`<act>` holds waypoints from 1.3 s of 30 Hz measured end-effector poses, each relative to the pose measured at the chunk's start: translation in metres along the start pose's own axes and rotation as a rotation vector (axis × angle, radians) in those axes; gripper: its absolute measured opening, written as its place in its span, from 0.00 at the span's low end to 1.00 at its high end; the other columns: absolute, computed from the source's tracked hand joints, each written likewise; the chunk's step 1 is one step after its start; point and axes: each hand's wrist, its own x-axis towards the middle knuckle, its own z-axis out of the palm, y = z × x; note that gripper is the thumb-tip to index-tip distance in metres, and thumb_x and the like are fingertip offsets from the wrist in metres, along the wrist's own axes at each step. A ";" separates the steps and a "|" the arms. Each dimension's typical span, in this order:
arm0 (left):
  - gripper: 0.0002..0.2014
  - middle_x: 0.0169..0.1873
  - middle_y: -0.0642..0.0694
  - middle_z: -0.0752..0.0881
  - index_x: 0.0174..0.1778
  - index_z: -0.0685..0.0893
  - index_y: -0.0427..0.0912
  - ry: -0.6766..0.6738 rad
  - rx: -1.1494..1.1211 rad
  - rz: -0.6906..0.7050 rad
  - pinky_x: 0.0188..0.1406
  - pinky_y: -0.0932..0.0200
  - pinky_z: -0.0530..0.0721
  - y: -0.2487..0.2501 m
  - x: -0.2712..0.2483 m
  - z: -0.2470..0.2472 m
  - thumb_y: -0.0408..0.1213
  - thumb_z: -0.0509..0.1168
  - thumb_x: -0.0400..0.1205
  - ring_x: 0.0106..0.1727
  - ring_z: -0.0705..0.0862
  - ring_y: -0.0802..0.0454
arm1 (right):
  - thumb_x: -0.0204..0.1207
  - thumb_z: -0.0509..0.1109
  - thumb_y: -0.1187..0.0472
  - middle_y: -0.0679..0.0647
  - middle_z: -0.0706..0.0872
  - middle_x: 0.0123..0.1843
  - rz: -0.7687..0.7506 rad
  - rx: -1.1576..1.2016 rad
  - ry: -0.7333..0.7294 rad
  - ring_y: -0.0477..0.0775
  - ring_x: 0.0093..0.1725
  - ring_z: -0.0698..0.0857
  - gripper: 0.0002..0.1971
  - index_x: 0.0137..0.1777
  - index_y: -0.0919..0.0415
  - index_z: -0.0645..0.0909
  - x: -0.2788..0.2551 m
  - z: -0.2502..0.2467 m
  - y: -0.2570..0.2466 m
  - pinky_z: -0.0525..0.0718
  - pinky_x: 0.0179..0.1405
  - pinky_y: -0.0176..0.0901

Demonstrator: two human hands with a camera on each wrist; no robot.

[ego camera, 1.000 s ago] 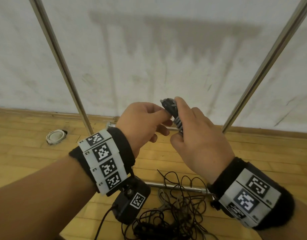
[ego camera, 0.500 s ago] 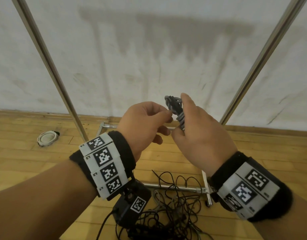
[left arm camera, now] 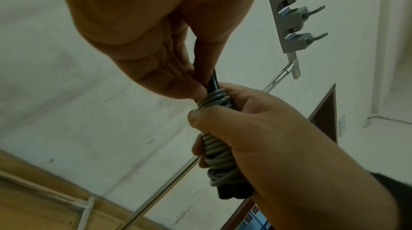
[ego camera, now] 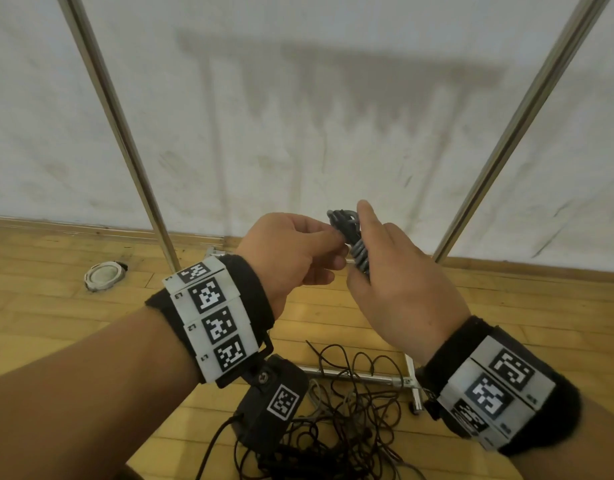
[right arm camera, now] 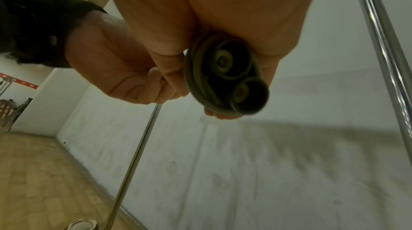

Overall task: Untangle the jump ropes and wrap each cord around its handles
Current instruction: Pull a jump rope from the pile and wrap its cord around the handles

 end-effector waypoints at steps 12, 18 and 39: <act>0.08 0.32 0.46 0.89 0.47 0.90 0.37 0.002 0.055 0.043 0.27 0.60 0.83 0.007 -0.019 0.004 0.37 0.69 0.80 0.29 0.82 0.56 | 0.86 0.59 0.47 0.49 0.77 0.57 -0.064 -0.186 0.115 0.50 0.38 0.79 0.40 0.88 0.46 0.36 -0.017 -0.009 -0.019 0.81 0.32 0.46; 0.11 0.30 0.46 0.88 0.35 0.88 0.43 -0.053 0.363 0.029 0.28 0.56 0.82 0.013 -0.023 -0.014 0.32 0.67 0.84 0.29 0.82 0.51 | 0.84 0.64 0.43 0.42 0.84 0.46 -0.013 0.145 -0.121 0.43 0.41 0.82 0.27 0.81 0.46 0.66 -0.017 -0.025 -0.001 0.83 0.38 0.45; 0.15 0.31 0.48 0.75 0.25 0.86 0.47 -0.060 -0.060 0.004 0.25 0.61 0.72 0.023 -0.051 0.001 0.33 0.74 0.79 0.32 0.71 0.54 | 0.80 0.69 0.37 0.45 0.83 0.39 0.045 0.187 -0.007 0.45 0.37 0.81 0.14 0.48 0.46 0.76 -0.003 -0.013 0.011 0.74 0.31 0.43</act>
